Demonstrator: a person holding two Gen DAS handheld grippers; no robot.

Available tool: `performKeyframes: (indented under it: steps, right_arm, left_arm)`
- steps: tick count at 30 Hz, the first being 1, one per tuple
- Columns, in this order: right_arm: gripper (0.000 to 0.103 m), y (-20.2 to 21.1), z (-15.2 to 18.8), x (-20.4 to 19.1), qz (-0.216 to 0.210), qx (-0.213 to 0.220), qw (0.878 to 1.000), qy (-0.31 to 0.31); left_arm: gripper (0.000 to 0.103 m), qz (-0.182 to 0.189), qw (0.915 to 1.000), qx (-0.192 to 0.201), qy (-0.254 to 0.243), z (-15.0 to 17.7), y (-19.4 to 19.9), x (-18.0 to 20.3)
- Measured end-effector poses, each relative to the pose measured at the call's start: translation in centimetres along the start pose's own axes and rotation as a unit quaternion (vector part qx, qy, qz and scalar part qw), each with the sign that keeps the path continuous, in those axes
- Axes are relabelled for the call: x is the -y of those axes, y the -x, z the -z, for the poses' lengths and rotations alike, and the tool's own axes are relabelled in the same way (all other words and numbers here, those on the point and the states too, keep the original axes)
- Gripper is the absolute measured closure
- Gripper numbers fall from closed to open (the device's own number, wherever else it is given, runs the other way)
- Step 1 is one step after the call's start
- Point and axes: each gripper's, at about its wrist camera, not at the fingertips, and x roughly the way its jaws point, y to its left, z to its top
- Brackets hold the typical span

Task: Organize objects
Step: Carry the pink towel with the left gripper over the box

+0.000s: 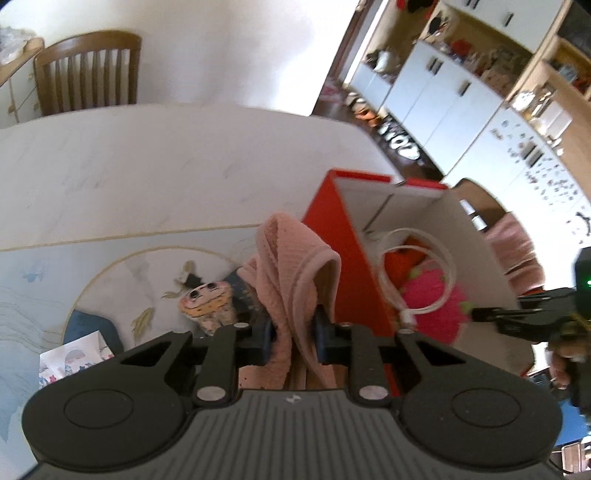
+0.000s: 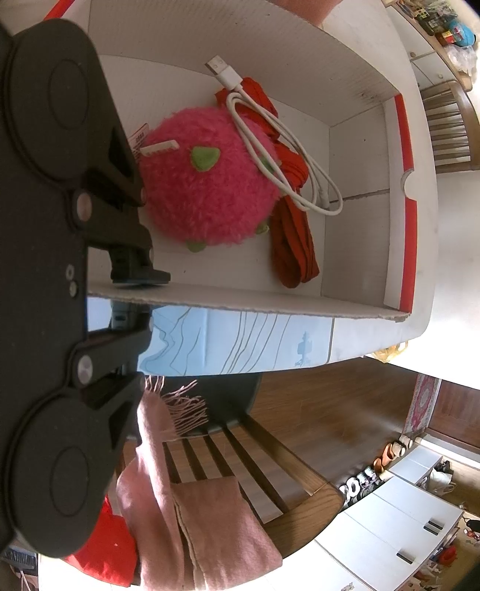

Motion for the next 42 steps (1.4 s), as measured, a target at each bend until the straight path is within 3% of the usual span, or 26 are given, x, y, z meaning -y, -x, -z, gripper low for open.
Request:
performKeyframes:
  steps: [7,15,21,29,37,42]
  right_arm:
    - [0.099,0.1,0.0,-0.2,0.0,0.0,1.0,0.002]
    - [0.099,0.2,0.0,-0.2,-0.002,0.001,1.0,0.004]
    - [0.099,0.2,0.0,-0.2,-0.002,0.002,1.0,0.005]
    - [0.099,0.1,0.0,-0.3,-0.002,0.002,1.0,0.005]
    - [0.099,0.0,0.0,-0.4,-0.004,0.001,1.0,0.006]
    - [0.099,-0.1,-0.1,-0.4,-0.008,0.001,1.0,0.004]
  left_arm:
    - [0.083,0.04,0.9984,0.035,-0.015,-0.9,3.8,2.5]
    - [0.083,0.075,0.9911,0.107,-0.026,-3.6,8.8,4.4]
    - [0.083,0.097,0.9868,0.12,-0.046,-5.2,10.4,6.5]
    - [0.083,0.134,0.9819,0.092,-0.096,-6.5,8.3,11.4]
    - [0.083,0.152,0.9757,0.027,-0.156,-5.9,2.5,16.1]
    - [0.083,0.152,0.9746,-0.017,-0.163,-4.7,-1.3,16.4]
